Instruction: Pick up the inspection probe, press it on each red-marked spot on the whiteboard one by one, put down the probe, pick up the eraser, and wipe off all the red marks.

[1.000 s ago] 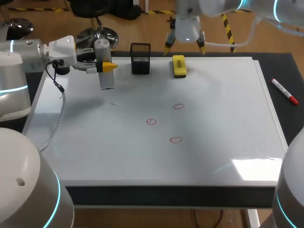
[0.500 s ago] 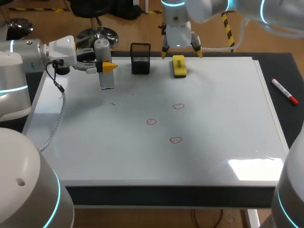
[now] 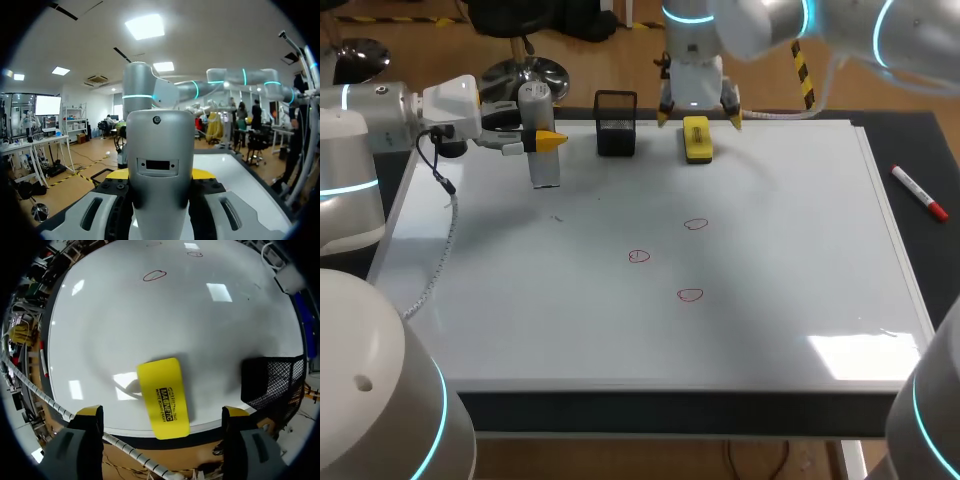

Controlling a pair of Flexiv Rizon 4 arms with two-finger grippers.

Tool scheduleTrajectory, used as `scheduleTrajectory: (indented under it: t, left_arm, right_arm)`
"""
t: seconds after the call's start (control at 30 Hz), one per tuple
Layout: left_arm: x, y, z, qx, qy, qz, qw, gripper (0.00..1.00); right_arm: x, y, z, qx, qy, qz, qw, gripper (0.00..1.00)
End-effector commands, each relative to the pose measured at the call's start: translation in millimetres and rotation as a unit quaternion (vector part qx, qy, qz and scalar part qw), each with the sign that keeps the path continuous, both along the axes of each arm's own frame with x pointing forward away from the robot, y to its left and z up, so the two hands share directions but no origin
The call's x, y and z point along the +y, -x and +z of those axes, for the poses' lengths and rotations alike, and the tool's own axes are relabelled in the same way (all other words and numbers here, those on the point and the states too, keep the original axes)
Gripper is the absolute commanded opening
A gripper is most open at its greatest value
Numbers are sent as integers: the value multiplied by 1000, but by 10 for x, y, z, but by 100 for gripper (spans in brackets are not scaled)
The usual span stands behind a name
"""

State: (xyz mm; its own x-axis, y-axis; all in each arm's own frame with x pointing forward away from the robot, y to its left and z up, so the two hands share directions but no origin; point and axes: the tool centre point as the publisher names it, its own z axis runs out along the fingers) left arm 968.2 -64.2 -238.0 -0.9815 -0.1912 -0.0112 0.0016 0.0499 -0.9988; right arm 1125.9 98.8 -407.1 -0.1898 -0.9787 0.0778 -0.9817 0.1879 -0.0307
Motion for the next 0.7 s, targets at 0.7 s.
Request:
scheduleTrajectory:
  t: [0.7]
  left_arm:
    - [0, 2, 3, -1, 1, 0, 1000, 0]
  right_arm:
    - [23, 38, -144, 8, -33, 36, 999, 100]
